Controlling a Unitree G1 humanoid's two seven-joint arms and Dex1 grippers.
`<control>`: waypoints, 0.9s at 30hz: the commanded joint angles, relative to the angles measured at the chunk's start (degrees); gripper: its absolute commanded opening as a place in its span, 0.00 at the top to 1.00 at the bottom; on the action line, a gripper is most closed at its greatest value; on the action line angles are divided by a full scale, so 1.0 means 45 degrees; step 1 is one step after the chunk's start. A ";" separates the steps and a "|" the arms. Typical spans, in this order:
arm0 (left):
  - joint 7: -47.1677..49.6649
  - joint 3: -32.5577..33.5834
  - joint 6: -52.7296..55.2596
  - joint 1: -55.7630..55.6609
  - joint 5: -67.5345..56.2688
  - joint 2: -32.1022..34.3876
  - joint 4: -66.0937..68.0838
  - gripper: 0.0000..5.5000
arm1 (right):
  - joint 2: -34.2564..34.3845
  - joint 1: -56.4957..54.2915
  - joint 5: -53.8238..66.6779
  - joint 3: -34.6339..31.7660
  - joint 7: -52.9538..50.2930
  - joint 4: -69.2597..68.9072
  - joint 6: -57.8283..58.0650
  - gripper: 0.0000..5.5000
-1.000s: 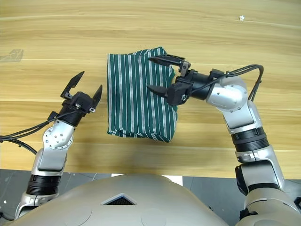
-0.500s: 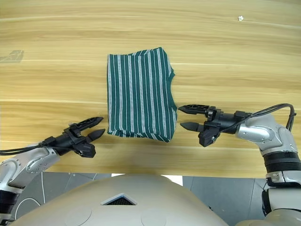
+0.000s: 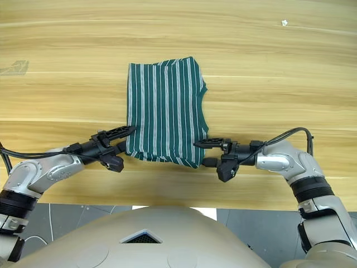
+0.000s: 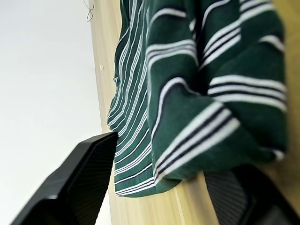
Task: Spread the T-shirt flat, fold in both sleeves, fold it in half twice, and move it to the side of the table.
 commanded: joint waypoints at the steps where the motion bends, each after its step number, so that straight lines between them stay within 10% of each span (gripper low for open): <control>1: -0.1491 -0.0868 -0.0113 0.1495 0.0418 0.1101 0.0180 0.44 | 0.0013 -0.0015 -0.0215 0.0607 0.0428 0.0282 0.0463 0.35; 20: -0.1862 -0.1789 0.0019 0.0681 0.0090 0.0886 0.0497 0.93 | 0.0500 -0.0415 0.0187 0.1597 0.0531 0.0391 0.1077 0.96; 27: -0.2676 -0.1476 0.0395 0.1296 -0.1866 0.1049 -0.0304 0.98 | 0.0457 -0.0330 0.1543 0.2016 0.1342 0.0188 0.1840 0.99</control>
